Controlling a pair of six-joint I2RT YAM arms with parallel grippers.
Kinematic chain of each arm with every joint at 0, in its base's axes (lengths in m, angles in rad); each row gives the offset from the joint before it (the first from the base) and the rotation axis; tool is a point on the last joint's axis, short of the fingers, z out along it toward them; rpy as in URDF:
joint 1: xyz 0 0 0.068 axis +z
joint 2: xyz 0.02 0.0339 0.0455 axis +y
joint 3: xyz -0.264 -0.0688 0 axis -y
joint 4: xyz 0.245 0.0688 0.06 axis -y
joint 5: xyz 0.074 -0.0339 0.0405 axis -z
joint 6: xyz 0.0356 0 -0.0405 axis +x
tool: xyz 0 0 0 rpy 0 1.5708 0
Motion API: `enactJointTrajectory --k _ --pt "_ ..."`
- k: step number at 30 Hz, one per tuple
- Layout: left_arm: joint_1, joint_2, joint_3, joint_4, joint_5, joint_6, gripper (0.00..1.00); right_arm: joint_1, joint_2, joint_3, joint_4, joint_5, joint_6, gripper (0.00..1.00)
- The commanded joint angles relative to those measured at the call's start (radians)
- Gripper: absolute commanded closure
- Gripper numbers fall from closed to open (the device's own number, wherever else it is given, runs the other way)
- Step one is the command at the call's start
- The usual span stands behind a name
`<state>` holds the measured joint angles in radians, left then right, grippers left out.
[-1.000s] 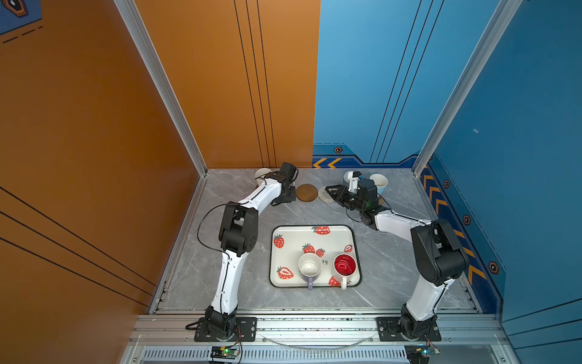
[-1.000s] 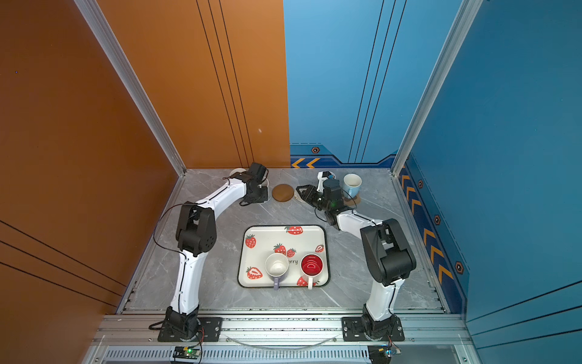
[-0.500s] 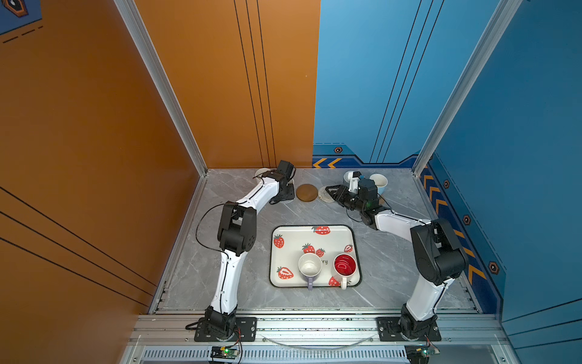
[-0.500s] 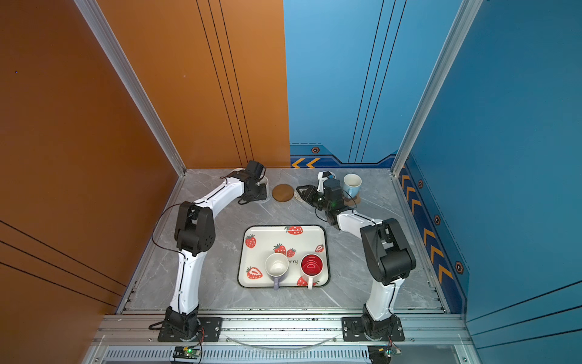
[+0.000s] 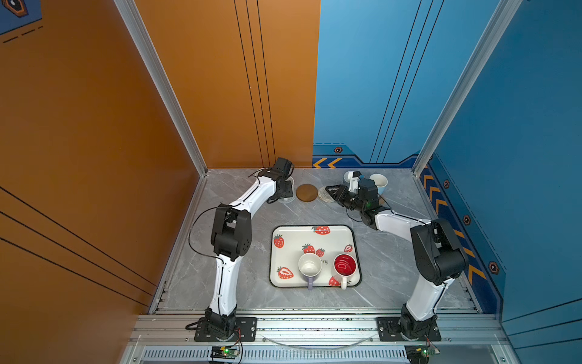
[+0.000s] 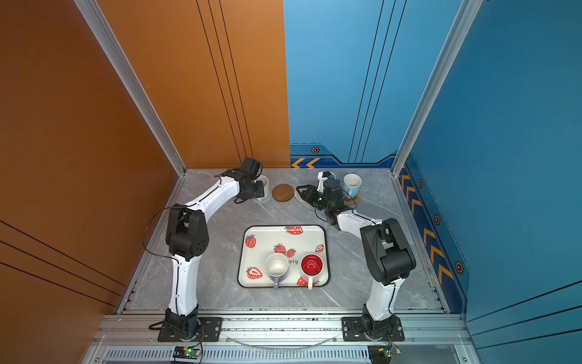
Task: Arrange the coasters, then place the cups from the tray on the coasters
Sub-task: 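Raise the left gripper off the speckled mug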
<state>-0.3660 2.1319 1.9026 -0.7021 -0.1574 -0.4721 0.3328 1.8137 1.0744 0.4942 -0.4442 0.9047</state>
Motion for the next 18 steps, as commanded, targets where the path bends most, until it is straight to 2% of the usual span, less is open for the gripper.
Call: enactJointTrajectory --k 1,7,10,18 --pt "-0.036 -0.100 -0.030 0.014 -0.088 -0.002 0.42 0.019 -0.043 0.030 -0.056 0.015 -0.037 0.61" --pt "-0.092 -0.230 -0.111 0.034 -0.186 0.024 0.42 0.057 -0.111 0.045 -0.178 0.074 -0.108 0.59" --pt "-0.112 -0.332 -0.228 0.109 -0.214 0.010 0.42 0.084 -0.158 0.058 -0.272 0.136 -0.168 0.55" --pt "-0.127 -0.623 -0.657 0.501 -0.072 -0.007 0.41 0.154 -0.277 0.100 -0.517 0.304 -0.303 0.47"
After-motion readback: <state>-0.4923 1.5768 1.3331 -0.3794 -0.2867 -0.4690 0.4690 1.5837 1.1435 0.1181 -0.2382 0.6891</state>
